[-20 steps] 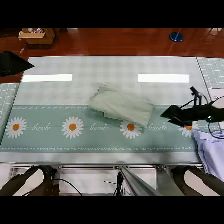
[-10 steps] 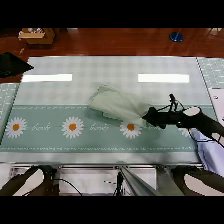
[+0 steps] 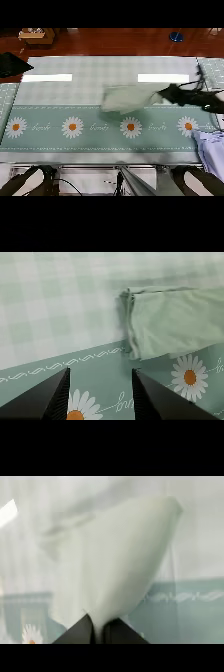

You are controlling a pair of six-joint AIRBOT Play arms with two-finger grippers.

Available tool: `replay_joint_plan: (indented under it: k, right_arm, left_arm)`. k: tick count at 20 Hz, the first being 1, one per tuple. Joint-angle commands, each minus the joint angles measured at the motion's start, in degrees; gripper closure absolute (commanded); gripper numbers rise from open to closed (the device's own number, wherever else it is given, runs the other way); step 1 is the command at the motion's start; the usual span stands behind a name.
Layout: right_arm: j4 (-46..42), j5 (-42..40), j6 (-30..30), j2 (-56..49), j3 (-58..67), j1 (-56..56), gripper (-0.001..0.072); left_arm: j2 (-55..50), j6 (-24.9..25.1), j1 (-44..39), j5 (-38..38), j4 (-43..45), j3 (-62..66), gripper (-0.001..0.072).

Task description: Fold the shirts.

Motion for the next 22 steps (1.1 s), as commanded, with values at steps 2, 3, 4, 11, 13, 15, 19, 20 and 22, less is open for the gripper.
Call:
replay_joint_plan:
  k: [2, 3, 4, 11, 13, 15, 19, 20, 22]
  right_arm:
    - [-20.0, 17.2, 10.3, 10.5, 15.0, -17.4, 0.0691]
    - [-23.9, 21.6, 10.5, 11.5, 17.8, -21.6, 0.0691]
    - [-28.0, 26.2, 10.4, 12.3, 20.2, -26.1, 0.0691]
    - [-54.8, 44.0, 11.3, 12.5, 25.9, -43.9, 0.0691]
    - [-58.5, 46.2, 11.3, 12.2, 25.9, -45.3, 0.0691]
    - [-63.3, 47.7, 11.5, 11.8, 25.8, -46.2, 0.0691]
    - [-70.6, 49.4, 11.8, 11.8, 22.3, -46.6, 0.0691]
    - [-72.9, 49.4, 11.8, 11.8, 20.8, -46.6, 0.0691]
    - [-78.2, 49.5, 11.8, 11.8, 17.0, -46.6, 0.0691]
  left_arm:
    - [-0.5, 0.0, 0.0, 0.2, 0.0, 0.0, 0.0227]
    - [-0.7, 0.1, 0.0, 0.2, 0.0, 0.0, 0.0227]
    - [-0.9, 0.1, 0.0, 0.2, 0.0, -0.1, 0.0227]
    - [-1.9, 0.1, 0.0, 0.2, 0.0, -0.1, 0.0227]
    - [-2.3, 0.1, 0.0, 0.9, 0.0, -0.1, 0.0227]
    - [-2.8, 0.2, 0.0, 2.1, 0.0, -0.1, 0.0227]
    - [-4.8, 0.4, 0.0, 7.2, 2.3, -0.1, 0.0227]
    - [-5.3, 0.4, 0.0, 8.9, 3.8, -0.1, 0.0227]
    - [-6.4, 0.3, 0.1, 12.2, 7.9, -0.1, 0.0227]
